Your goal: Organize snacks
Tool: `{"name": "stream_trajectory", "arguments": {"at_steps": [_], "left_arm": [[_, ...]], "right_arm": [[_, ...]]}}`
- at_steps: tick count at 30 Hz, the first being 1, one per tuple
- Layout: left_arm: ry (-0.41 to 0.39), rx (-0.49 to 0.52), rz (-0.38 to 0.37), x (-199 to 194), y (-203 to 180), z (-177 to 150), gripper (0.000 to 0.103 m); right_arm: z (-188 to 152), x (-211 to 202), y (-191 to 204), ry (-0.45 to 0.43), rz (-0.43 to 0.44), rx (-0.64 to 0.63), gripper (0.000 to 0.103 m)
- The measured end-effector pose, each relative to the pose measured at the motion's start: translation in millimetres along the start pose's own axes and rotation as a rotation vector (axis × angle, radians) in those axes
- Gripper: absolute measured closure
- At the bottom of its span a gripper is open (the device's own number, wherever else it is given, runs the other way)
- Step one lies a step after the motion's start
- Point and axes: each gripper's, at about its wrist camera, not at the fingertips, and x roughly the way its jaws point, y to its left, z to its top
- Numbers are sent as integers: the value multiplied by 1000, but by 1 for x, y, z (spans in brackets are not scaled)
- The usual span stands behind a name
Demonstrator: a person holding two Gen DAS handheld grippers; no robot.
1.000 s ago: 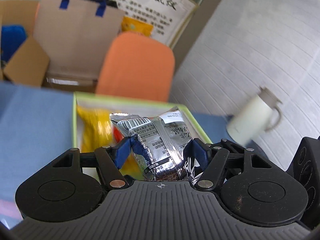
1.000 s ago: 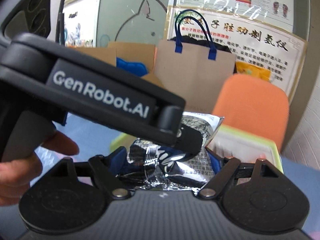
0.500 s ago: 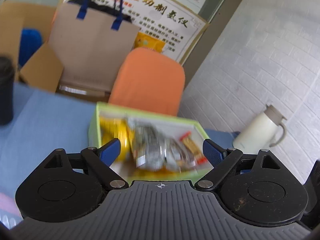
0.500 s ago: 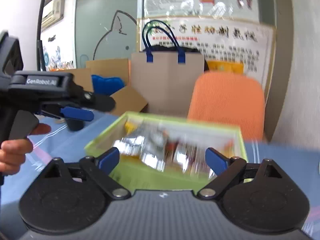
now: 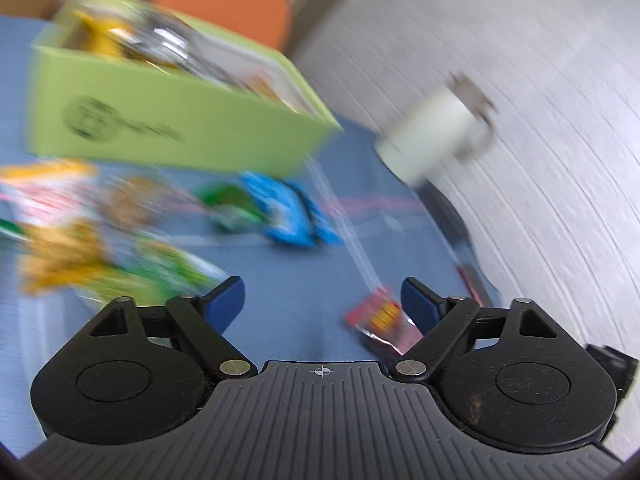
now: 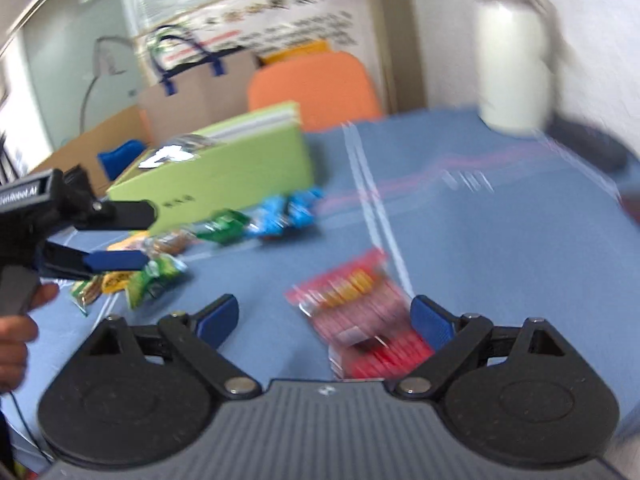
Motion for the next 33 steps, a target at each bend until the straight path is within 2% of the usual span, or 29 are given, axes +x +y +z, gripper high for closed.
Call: {"name": "stream_trajectory", "arguments": {"at_steps": [4, 6, 10, 12, 13, 15, 17, 23, 29, 33], "left_arm": [[97, 18, -38, 39, -32, -8, 32], [109, 19, -35, 50, -43, -13, 31], [182, -41, -25, 78, -47, -20, 32], [185, -50, -3, 82, -47, -23, 33], [183, -46, 5, 83, -48, -25, 35], [193, -42, 23, 88, -48, -26, 51], [203, -45, 26, 90, -47, -27, 60], [168, -36, 94, 73, -36, -27, 70], [137, -45, 137, 40, -18, -36, 68], [124, -73, 110, 32, -6, -38, 67]], "right_arm": [[-7, -5, -8, -19, -39, -54, 11], [-5, -7, -12, -40, -15, -80, 11], [2, 14, -13, 14, 47, -143, 11], [1, 23, -7, 35, 57, -189, 11], [0, 25, -3, 38, 65, -216, 10], [-2, 26, 7, 36, 107, -254, 11], [-3, 24, 17, 31, 155, -265, 11], [-6, 32, 42, 40, 188, -291, 11], [-14, 36, 72, 49, 226, -304, 11], [-19, 44, 82, 71, 187, -287, 10]]}}
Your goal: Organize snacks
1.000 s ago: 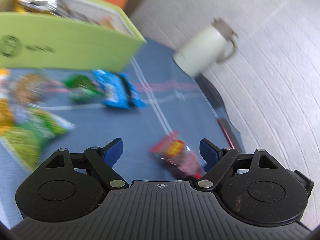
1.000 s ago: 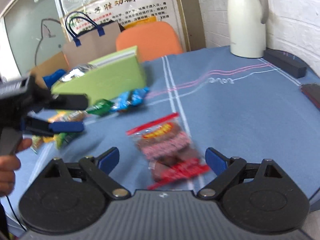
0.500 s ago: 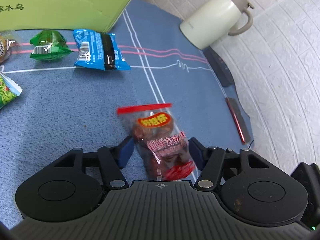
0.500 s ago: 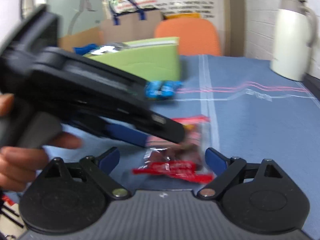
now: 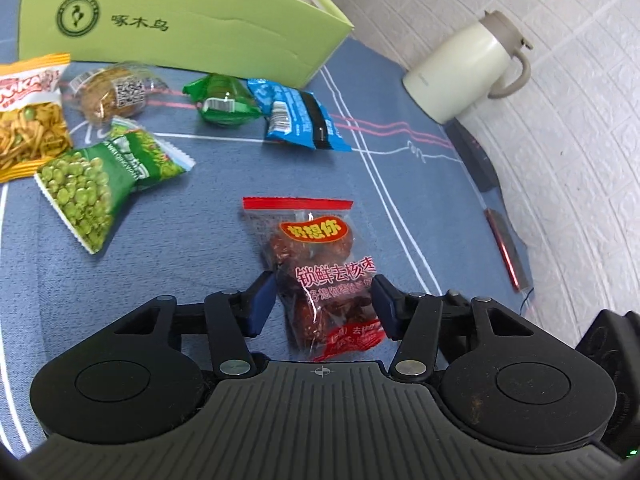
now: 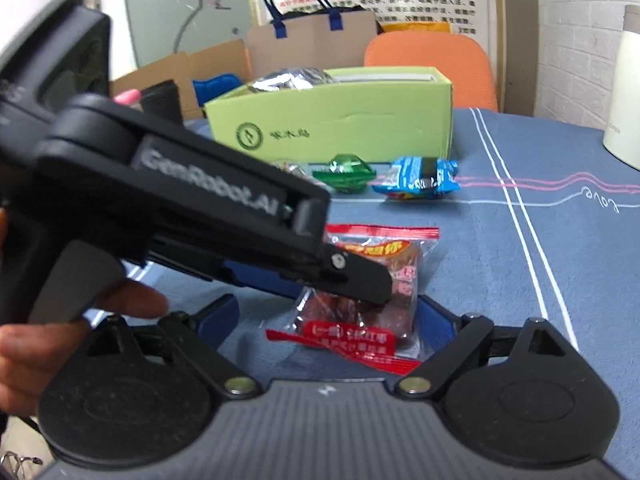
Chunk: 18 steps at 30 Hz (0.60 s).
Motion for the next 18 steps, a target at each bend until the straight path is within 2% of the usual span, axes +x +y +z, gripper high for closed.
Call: {"name": "stream_trajectory", "arguments": {"at_steps": [1, 4, 6, 8, 9, 13, 16, 18], "left_arm": [[0, -8, -10, 0, 2, 1, 66], [-11, -10, -26, -2, 4, 2, 49], [-37, -3, -9, -6, 4, 4, 26], [-54, 10, 9, -9, 4, 5, 25], [-54, 17, 13, -9, 5, 5, 29], [-43, -2, 3, -9, 11, 7, 37], [-46, 11, -1, -10, 9, 10, 38], [-47, 23, -8, -9, 6, 12, 38]], "right_arm": [[0, 1, 1, 0, -8, 2, 10], [-3, 1, 2, -20, -24, 29, 10], [-12, -2, 3, -70, -30, 53, 10], [-21, -5, 0, -120, -11, 49, 10], [-21, -5, 0, -118, -8, 32, 10], [-5, -3, 0, -41, -38, 56, 11], [3, -16, -1, -116, -89, 35, 11], [11, -13, -4, -106, -113, 15, 11]]}}
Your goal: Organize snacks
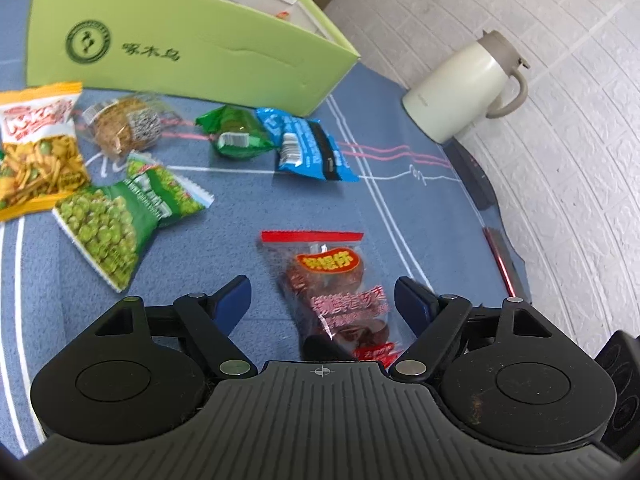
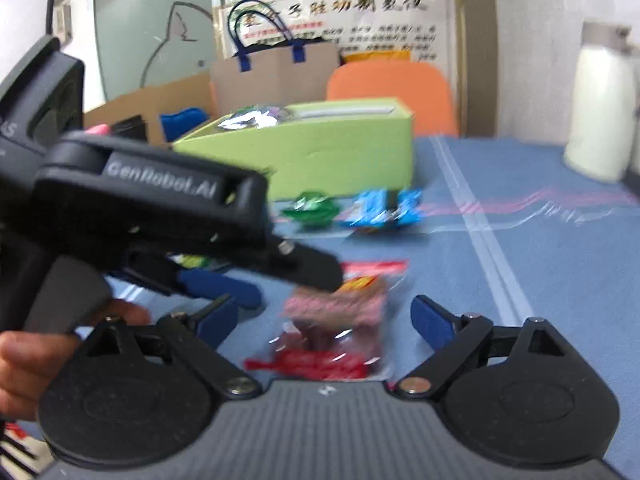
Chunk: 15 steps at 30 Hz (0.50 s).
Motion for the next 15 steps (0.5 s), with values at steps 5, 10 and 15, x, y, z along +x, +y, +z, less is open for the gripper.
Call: {"name": "stream_trajectory", "arguments": {"at_steps": [5, 10, 15], "left_arm": [[29, 20, -17, 12, -9, 1, 42], [41, 49, 0, 21, -14, -6, 67], [25, 32, 9, 17, -17, -7, 86]], "right_arm": [[-7, 13, -7, 83, 51, 23, 11], [-12, 12, 0, 69, 49, -43, 18], [-9, 4, 1, 51, 50, -71, 26]]}}
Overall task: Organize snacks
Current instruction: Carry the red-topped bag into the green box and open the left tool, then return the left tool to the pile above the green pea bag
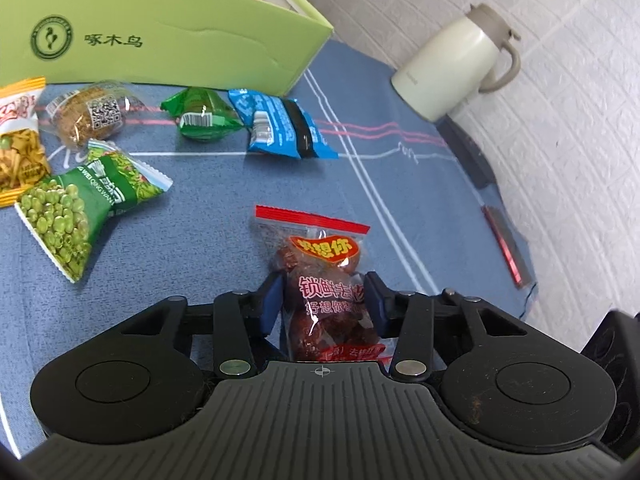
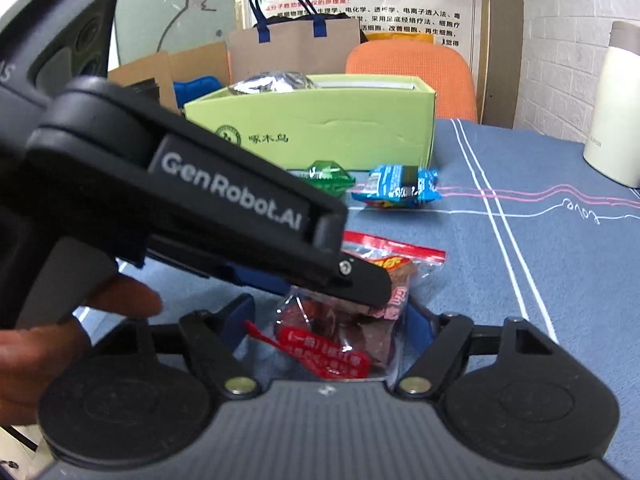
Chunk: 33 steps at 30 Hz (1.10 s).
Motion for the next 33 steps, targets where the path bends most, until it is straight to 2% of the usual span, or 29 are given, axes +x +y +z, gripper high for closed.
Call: {"name": "stream_trajectory", "arguments": {"at_steps": [2, 5, 9, 14, 17, 20, 22, 25, 26, 29, 30, 33], "left_arm": [[-12, -19, -20, -4, -1, 7, 90], [-50, -30, -56, -11, -6, 27, 90], [-149, 13, -55, -24, -19, 77, 89], [-260, 63, 4, -30, -25, 153, 87], [-273, 56, 59, -20, -16, 189, 86], [-256, 33, 97, -3, 1, 212, 86], [-238, 22, 111, 8, 13, 221, 84], [-205, -12, 95, 18, 29, 229, 64], [-213, -17, 83, 14, 31, 228, 58], [-279, 18, 37, -13, 31, 215, 48], [-301, 33, 34, -23, 29, 209, 44], [-349, 64, 37, -55, 25, 186, 39]], "right_arm": [[9, -5, -2, -25, -13, -19, 26], [30, -9, -7, -72, -25, -44, 26], [84, 6, -18, -156, -32, -111, 25], [158, 53, -32, -211, -1, -183, 23], [186, 86, -41, -198, 33, -192, 23], [197, 118, -49, -167, 62, -192, 22], [197, 137, -52, -147, 76, -186, 21], [199, 143, -60, -147, 57, -159, 18], [199, 137, -62, -171, 47, -151, 17], [196, 98, -67, -266, 18, -132, 10], [194, 86, -68, -282, 16, -124, 10], [177, 52, -60, -298, 42, -108, 10]]}}
